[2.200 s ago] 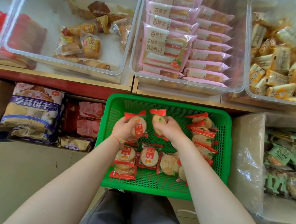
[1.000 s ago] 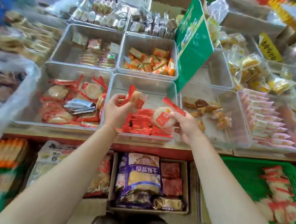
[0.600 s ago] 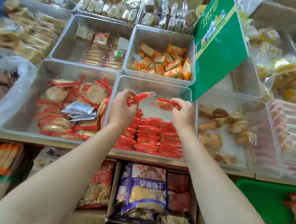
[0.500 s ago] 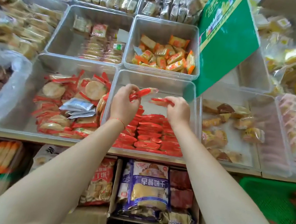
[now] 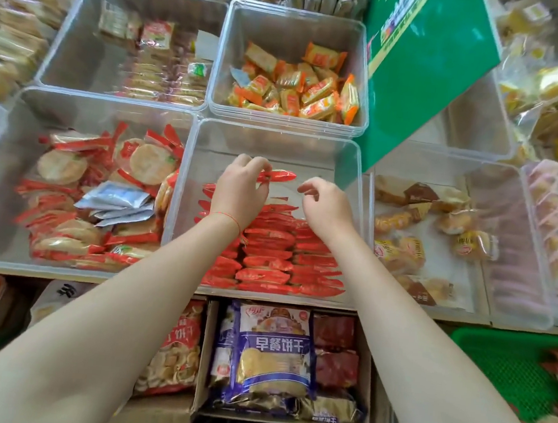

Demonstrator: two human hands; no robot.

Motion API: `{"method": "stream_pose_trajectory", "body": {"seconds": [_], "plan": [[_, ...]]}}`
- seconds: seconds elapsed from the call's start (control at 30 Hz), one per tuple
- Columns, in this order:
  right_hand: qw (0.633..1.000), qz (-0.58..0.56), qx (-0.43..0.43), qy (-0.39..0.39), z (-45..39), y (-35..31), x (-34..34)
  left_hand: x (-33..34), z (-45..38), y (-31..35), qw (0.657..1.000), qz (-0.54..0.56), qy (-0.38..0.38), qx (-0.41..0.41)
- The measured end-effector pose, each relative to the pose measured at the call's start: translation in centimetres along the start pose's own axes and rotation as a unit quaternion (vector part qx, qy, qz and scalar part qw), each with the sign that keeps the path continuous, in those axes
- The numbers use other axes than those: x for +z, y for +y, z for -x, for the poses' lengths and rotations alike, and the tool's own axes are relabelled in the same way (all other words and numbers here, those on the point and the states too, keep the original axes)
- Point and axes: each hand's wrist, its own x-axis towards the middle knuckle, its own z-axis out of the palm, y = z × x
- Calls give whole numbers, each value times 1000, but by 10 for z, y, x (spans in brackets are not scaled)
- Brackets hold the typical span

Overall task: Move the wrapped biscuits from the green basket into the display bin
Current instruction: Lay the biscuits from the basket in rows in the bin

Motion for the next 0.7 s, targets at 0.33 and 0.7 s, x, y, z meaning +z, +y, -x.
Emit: {"method": "stream_pose_trajectory", "body": {"seconds": [0.33, 0.7], "plan": [[1000, 3, 2, -14, 8, 10, 10, 19, -8, -2, 964, -180, -194, -16], [980, 135, -38, -139, -35, -14, 35, -4, -6, -34, 946, -281, -161, 35]]}}
